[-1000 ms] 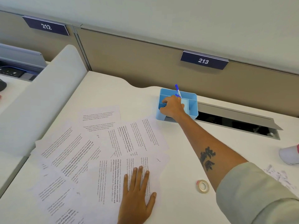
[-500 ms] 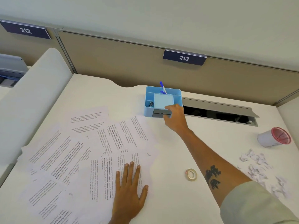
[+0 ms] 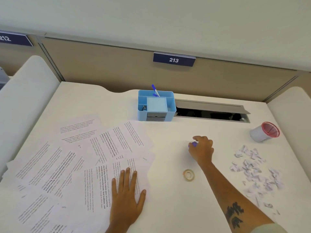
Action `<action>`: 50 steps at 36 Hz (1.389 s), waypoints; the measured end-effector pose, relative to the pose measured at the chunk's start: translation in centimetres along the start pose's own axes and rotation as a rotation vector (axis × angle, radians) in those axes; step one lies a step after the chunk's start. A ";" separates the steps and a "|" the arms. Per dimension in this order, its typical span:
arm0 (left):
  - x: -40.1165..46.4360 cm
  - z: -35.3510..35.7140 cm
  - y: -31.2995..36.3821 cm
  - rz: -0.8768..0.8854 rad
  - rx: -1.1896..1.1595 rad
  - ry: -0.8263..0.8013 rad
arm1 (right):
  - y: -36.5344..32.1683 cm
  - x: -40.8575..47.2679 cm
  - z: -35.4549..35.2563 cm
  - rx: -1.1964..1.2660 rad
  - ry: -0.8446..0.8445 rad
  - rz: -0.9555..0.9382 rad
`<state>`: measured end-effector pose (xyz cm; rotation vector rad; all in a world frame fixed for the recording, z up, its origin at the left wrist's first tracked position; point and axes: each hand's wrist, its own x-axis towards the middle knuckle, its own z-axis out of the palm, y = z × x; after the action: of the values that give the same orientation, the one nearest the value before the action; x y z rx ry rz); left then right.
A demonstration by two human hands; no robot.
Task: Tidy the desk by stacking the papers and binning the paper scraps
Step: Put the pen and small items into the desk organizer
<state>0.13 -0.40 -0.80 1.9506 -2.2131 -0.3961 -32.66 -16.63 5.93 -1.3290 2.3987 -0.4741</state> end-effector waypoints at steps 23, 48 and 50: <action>0.1 0.0 0.0 0.002 -0.002 0.005 | 5.1 -0.3 -0.8 0.238 -0.174 0.318; 0.1 0.2 -0.1 -0.002 0.006 -0.007 | 3.5 0.0 -2.2 0.319 -0.314 0.298; 0.1 0.2 -0.1 0.000 0.004 -0.003 | 3.4 0.3 -2.4 0.331 -0.296 0.308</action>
<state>0.19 -0.46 -1.04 1.9532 -2.2177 -0.3946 -36.36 -14.91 6.44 -0.8083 2.1145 -0.5174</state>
